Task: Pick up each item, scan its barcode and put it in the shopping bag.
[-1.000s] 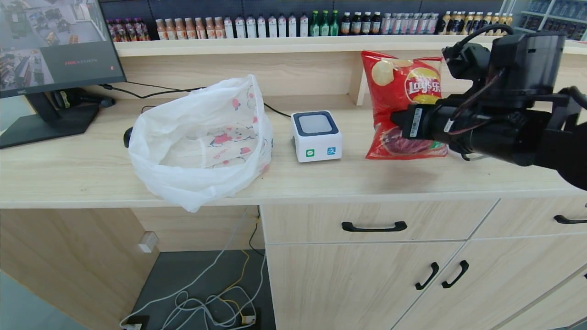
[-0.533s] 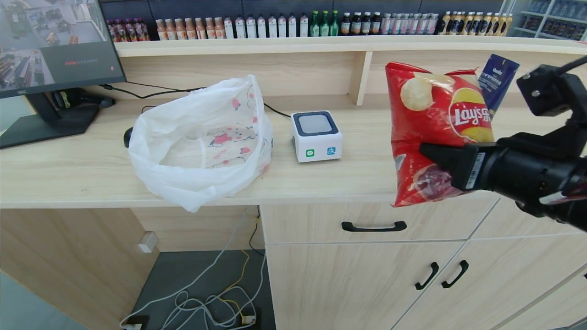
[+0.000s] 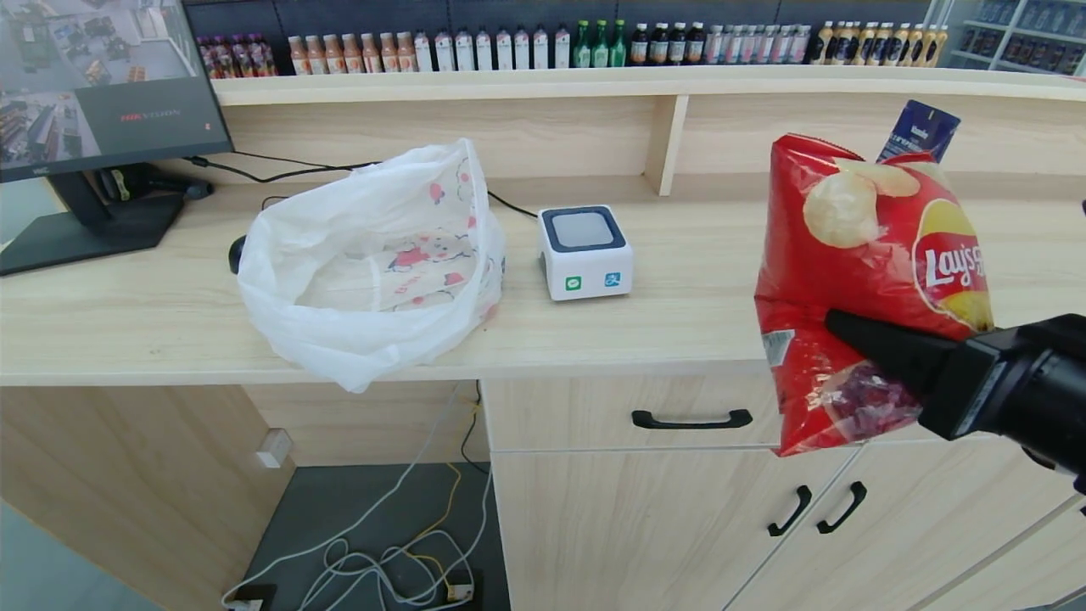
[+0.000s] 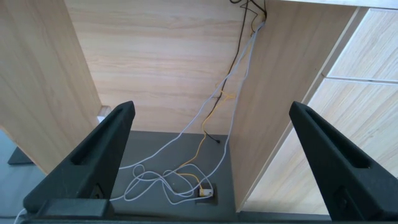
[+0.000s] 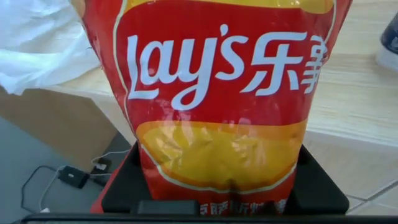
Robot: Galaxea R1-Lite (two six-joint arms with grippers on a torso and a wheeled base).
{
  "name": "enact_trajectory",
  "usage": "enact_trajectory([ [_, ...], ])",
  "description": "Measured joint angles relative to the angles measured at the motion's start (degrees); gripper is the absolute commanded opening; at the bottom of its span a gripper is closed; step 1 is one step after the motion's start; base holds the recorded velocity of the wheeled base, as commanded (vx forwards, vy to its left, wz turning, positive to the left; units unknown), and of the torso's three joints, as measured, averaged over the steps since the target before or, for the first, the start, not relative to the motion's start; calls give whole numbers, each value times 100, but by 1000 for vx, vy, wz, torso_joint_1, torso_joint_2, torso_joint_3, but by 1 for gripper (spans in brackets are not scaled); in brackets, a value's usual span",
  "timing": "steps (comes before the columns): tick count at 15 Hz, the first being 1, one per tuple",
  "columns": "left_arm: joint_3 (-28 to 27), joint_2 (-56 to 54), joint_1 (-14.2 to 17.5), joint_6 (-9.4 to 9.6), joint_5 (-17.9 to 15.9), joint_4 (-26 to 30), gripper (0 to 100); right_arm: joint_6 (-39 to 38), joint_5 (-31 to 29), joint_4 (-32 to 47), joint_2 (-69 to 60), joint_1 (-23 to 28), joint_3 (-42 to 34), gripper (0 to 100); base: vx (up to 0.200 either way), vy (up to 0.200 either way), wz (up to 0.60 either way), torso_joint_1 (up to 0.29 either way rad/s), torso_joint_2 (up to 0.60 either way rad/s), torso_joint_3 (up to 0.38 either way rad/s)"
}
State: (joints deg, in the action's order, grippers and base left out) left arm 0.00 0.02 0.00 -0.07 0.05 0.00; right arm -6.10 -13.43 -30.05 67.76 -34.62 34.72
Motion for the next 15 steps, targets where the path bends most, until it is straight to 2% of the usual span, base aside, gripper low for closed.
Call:
enact_trajectory([
  [3,0,0,0,0,2,0,100,-255,775,-176,-59,-40,-226,0,0,0,0,0,0,0],
  [7,0,0,0,0,2,0,100,-1059,1562,-440,129,-44,-223,0,0,0,0,0,0,0],
  [10,0,0,0,0,2,0,100,-1665,2161,-1547,611,-38,-149,0,0,0,0,0,0,0],
  [13,0,0,0,0,2,0,100,-2228,2558,-3181,1328,-40,-197,0,0,0,0,0,0,0],
  [15,0,0,0,0,2,0,100,-2650,2801,-3679,1655,-40,-295,0,0,0,0,0,0,0],
])
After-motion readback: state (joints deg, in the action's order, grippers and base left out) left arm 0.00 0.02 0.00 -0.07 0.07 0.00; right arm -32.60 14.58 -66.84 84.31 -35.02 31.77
